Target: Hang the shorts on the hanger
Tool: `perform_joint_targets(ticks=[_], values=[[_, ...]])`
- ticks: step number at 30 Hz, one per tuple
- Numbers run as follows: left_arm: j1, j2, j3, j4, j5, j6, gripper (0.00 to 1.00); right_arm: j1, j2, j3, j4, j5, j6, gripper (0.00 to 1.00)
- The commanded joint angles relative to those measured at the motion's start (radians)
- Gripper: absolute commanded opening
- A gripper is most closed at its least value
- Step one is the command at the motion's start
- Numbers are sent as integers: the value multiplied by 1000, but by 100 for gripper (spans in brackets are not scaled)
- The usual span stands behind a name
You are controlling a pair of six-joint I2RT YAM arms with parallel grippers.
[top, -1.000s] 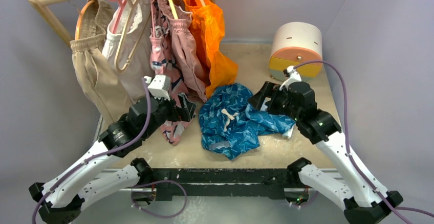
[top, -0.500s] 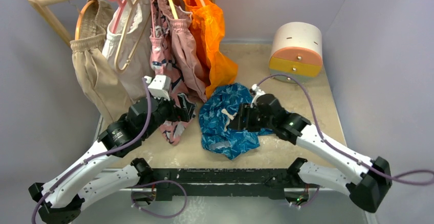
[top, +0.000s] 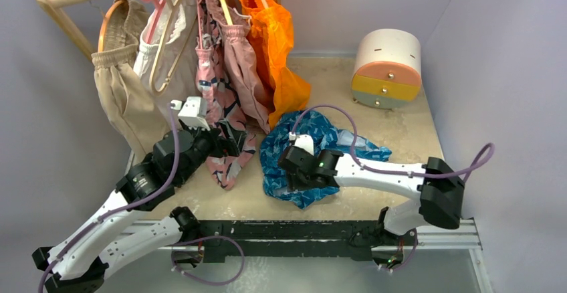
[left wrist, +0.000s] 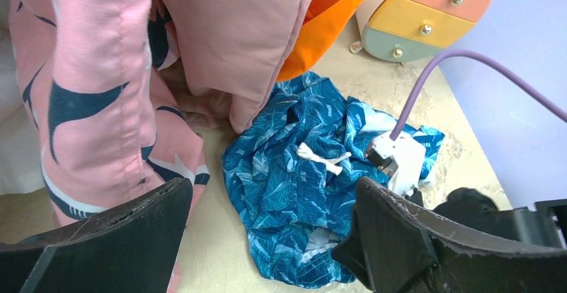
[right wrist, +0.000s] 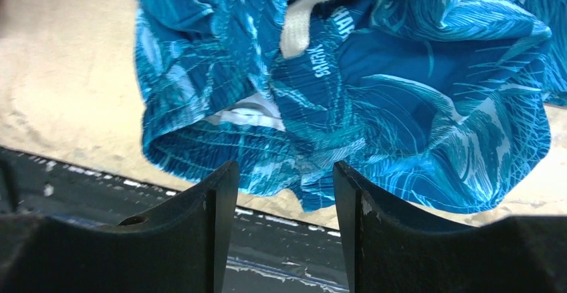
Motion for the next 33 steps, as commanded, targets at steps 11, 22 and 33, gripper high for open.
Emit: perform_joint_targets(ticks=[11, 22, 33], values=[[4, -19, 30, 15, -35, -45, 90, 24, 164, 53, -223, 209, 147, 48], [4, 14, 31, 4, -32, -56, 89, 24, 177, 15, -240, 241, 212, 53], [4, 83, 62, -17, -49, -64, 83, 24, 143, -13, -341, 289, 301, 37]])
